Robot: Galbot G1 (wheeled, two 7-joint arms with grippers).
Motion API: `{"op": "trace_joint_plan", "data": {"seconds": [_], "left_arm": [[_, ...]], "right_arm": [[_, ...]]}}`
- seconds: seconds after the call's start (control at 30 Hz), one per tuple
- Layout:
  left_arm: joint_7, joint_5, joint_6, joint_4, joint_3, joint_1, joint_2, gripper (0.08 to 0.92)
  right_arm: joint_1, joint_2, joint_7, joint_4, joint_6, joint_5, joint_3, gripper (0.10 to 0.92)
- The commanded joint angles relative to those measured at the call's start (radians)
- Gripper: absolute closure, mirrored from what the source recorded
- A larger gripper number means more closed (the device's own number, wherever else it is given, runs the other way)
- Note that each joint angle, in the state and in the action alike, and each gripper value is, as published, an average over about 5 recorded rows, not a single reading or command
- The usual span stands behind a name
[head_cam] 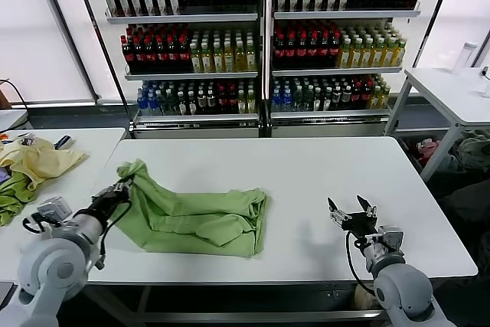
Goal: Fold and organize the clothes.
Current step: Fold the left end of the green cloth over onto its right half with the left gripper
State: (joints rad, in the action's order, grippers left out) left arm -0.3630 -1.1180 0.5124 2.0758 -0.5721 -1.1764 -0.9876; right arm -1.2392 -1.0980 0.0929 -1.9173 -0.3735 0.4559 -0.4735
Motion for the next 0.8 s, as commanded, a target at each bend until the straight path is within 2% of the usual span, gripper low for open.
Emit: {"op": "trace_joint_plan", "data": {"seconds": [0.03, 0.33, 0.63, 0.73, 0.8], "left_arm": [[-0.038, 0.001, -0.007, 0.026, 0.293, 0.095, -0.102, 0.856], [-0.037, 0.185, -0.002, -0.109, 0.481, 0.184, -0.169, 0.856], [-0.009, 0.300, 0.009, -0.126, 0.577, 0.225, -0.159, 0.856], [0.014, 0.300, 0.006, -0.112, 0.596, 0.234, -0.153, 0.827], [0.031, 0.297, 0.001, -0.108, 0.603, 0.237, -0.149, 0.776]], "right_arm": [[0.001, 0.006, 0.000, -0.010, -0.001, 0.000, 0.001, 0.203], [0.000, 0.007, -0.001, -0.027, -0.001, 0.000, 0.005, 0.203], [-0.009, 0.000, -0.004, -0.045, 0.002, -0.013, 0.010, 0.203], [-0.012, -0.009, -0.004, -0.045, 0.002, -0.025, 0.015, 0.203], [-0.013, -0.014, -0.004, -0.044, 0.002, -0.032, 0.018, 0.203]]}}
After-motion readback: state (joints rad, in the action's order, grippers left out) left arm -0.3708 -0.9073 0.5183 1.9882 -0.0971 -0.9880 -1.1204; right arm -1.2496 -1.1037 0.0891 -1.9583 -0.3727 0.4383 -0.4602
